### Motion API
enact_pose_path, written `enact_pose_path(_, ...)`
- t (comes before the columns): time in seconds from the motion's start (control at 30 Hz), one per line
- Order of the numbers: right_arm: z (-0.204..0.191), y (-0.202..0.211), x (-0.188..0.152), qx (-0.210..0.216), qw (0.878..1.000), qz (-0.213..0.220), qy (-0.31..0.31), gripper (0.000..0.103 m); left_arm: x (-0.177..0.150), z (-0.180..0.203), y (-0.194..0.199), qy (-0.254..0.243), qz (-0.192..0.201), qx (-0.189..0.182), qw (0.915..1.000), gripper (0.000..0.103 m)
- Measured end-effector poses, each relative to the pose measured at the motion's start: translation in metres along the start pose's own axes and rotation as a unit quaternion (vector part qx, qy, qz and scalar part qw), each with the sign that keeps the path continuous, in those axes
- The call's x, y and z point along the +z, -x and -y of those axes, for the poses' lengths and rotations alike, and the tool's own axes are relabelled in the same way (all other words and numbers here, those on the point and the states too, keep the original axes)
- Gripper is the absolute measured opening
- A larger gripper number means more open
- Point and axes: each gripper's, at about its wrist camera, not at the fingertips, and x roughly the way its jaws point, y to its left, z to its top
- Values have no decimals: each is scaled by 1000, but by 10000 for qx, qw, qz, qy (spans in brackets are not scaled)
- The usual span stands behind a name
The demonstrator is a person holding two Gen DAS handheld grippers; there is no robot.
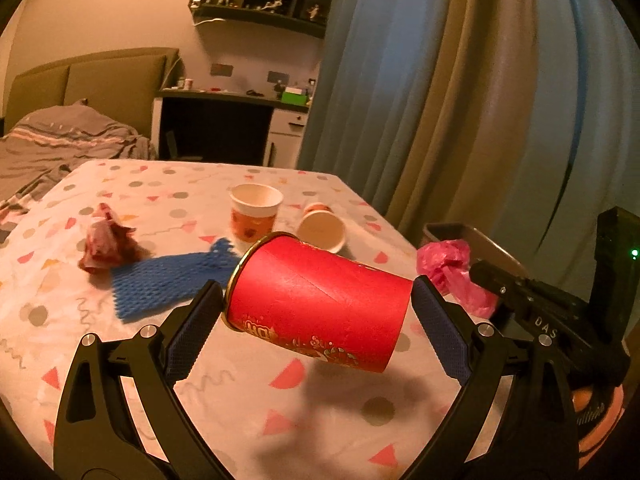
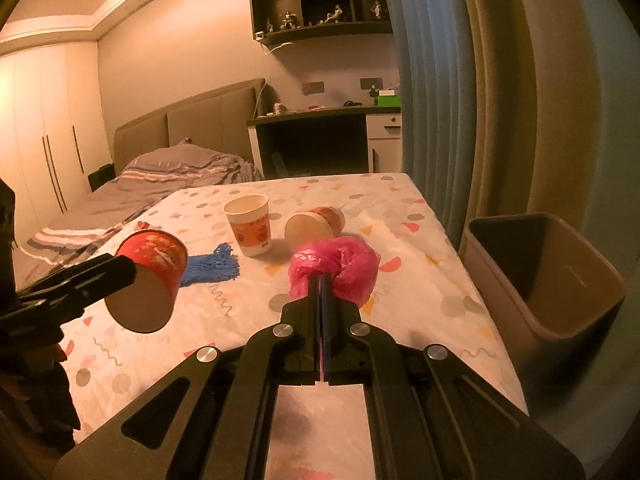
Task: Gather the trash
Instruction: 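Lift the red cup and pink bag and carry both over the bin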
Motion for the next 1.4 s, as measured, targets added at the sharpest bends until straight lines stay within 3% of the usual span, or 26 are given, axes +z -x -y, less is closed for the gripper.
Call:
enact_pose_path(0.83,49,22,-1,-360,9987,237,-278,1,16,58,-45,-327,-76,-308,9990,93)
enact_pose_path(1.4,120,30,13,-1080,9909,509,-625,1,47,139,-114,-664,-47,-1035,9924,93)
